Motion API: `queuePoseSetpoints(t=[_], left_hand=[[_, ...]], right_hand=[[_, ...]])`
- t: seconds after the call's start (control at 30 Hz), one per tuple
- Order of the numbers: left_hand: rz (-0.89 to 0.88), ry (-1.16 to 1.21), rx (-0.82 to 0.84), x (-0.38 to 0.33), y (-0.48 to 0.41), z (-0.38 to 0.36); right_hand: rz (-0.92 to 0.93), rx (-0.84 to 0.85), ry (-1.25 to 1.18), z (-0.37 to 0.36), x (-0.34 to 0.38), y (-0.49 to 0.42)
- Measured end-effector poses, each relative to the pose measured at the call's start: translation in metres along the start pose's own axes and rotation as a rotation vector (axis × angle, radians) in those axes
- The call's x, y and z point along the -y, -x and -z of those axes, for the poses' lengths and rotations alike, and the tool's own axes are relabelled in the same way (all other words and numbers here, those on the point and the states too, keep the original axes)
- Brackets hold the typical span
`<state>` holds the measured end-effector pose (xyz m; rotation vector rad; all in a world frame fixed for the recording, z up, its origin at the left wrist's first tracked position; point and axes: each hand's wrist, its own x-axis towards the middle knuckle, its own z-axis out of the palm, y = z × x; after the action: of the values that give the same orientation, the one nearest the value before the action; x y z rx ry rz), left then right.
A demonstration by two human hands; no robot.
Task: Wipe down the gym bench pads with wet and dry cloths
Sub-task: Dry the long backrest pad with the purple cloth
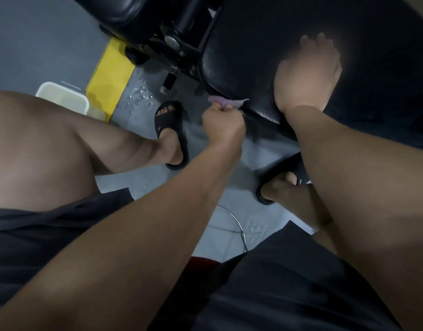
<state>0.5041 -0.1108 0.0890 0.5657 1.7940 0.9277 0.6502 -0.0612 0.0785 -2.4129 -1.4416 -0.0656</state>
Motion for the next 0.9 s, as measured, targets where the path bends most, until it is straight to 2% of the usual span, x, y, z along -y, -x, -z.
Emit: queuePoseSetpoints(t=[0.13, 0.27, 0.37, 0.5, 0.6, 0.7, 0.8, 0.9], left_hand=[[0.056, -0.026, 0.143, 0.022, 0.043, -0.027], [0.248, 0.035, 0.294, 0.031, 0.09, -0.049], [0.202, 0.107, 0.258, 0.031, 0.07, -0.036], [0.052, 0.233, 0.122, 0.001, 0.02, 0.001], [-0.162, -0.129, 0.038, -0.024, 0.011, 0.027], [-0.471, -0.489, 0.095, -0.031, 0.014, 0.049], [-0.736, -0.64, 0.199, -0.03, 0.003, 0.055], [-0.947, -0.813, 0.319, -0.044, -0.013, 0.042]], right_hand=[[0.0, -0.004, 0.007, -0.002, -0.002, -0.001], [-0.004, -0.014, 0.0, -0.001, -0.002, -0.002], [0.0, 0.001, -0.005, 0.001, -0.001, -0.001], [-0.012, 0.032, -0.021, 0.003, 0.0, 0.0], [-0.012, 0.05, -0.041, 0.007, 0.001, 0.0], [-0.009, 0.078, -0.077, 0.012, 0.0, 0.001], [0.005, 0.119, -0.118, 0.017, -0.003, 0.004], [0.008, 0.245, -0.164, 0.028, -0.006, -0.001]])
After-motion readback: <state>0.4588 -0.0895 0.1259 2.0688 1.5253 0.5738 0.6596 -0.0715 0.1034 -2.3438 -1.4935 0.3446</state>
